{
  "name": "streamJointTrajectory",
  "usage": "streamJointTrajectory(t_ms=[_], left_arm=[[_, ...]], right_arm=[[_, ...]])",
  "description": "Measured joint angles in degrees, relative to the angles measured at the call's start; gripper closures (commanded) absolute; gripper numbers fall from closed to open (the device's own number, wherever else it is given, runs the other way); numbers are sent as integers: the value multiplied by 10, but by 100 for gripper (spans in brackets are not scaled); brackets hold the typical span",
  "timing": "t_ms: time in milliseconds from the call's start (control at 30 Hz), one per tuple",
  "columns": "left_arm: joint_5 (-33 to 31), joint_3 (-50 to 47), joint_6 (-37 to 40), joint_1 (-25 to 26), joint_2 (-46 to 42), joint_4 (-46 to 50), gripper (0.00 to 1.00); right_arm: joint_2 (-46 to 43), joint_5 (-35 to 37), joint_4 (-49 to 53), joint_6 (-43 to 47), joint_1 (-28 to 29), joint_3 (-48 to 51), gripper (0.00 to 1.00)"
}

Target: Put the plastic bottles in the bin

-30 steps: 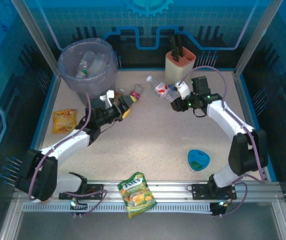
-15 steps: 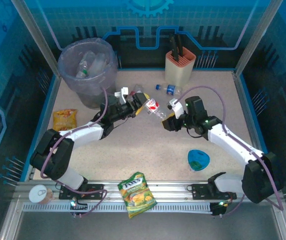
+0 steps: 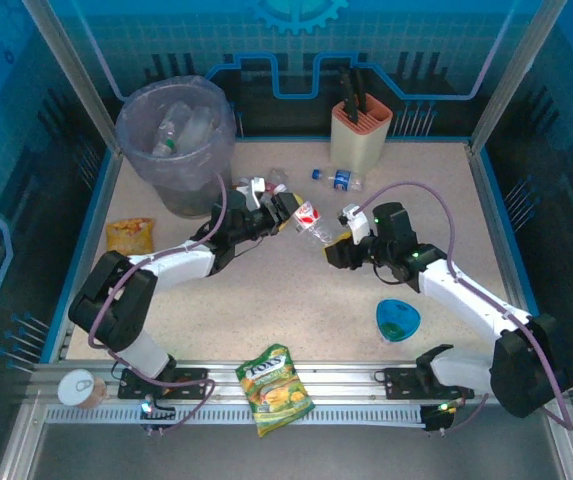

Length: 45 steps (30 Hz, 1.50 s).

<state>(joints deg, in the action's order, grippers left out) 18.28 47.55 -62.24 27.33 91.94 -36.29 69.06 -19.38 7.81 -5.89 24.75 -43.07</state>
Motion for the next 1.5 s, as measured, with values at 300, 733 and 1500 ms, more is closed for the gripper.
streamJointTrajectory(t_ms=[300,733,1500], left_arm=[[-5,8,9,0,0,18,44],[-5,49,57,2,-21,114,47],[-87,404,352,-218,-105,475,54]], right_arm=[[0,0,-7,-8,1,0,14],[-45,-62,111,-21,-118,-99,0],[-115,-38,172,-35,-180,7,0]])
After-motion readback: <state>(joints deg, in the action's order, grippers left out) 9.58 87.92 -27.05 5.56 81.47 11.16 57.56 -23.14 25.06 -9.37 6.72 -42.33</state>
